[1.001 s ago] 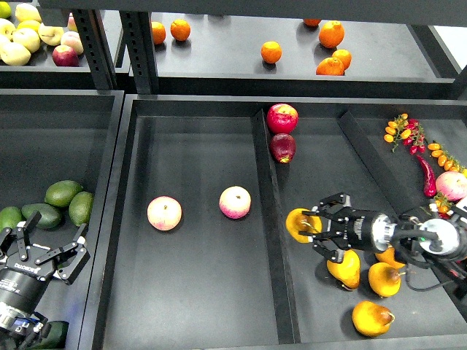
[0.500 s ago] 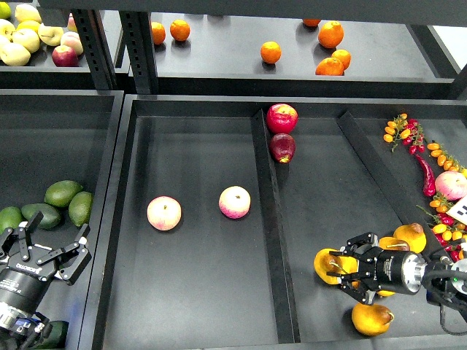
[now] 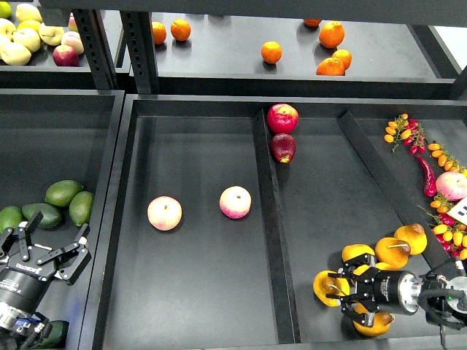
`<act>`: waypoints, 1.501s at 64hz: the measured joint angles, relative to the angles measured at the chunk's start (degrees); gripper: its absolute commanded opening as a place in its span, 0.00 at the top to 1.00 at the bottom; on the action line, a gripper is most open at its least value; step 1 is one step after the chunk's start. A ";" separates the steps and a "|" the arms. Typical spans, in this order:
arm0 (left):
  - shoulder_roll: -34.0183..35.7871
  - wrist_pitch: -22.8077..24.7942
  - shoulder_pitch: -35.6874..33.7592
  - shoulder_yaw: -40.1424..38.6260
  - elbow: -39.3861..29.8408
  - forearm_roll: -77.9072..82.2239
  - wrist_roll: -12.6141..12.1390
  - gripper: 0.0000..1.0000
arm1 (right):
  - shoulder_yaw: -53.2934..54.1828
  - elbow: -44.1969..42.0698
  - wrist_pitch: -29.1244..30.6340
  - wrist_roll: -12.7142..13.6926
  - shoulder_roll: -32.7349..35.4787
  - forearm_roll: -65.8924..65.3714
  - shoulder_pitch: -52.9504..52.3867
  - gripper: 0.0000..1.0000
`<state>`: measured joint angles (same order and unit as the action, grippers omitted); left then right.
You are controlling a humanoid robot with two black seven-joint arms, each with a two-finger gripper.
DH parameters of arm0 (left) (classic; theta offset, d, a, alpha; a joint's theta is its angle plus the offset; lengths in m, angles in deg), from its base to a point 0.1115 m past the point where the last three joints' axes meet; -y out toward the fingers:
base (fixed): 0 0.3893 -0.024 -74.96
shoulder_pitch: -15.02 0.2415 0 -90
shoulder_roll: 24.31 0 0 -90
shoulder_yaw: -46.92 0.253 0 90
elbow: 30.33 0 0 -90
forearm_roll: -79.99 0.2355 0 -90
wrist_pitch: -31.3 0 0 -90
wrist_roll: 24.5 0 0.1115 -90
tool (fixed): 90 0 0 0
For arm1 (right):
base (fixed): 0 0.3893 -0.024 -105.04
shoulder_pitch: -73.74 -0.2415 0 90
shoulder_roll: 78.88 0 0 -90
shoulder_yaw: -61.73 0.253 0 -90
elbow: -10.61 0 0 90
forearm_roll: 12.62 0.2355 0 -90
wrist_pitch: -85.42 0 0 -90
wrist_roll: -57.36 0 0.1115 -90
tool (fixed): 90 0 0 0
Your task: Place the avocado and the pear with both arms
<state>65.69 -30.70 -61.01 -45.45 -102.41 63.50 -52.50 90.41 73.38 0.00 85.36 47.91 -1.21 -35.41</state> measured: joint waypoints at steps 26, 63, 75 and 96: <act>0.00 0.00 0.05 0.09 -0.07 0.40 0.00 0.01 | 0.33 0.08 -1.33 0.00 0.13 -0.86 0.16 0.05; 0.00 0.00 0.09 0.09 -0.13 0.76 0.00 0.01 | 15.22 9.66 -10.12 0.00 1.62 2.92 -1.95 0.01; 0.00 0.00 0.17 0.00 -0.33 0.83 0.00 0.01 | 21.68 8.81 -11.09 0.00 0.09 2.71 -2.96 0.01; 0.00 0.00 0.19 0.17 -0.58 1.19 0.01 0.01 | 38.86 1.21 -10.44 -0.01 -17.54 0.22 -1.90 0.01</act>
<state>65.69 -30.70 -60.82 -45.29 -103.00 64.68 -52.49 129.26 74.59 -10.44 85.35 30.37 -0.99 -37.31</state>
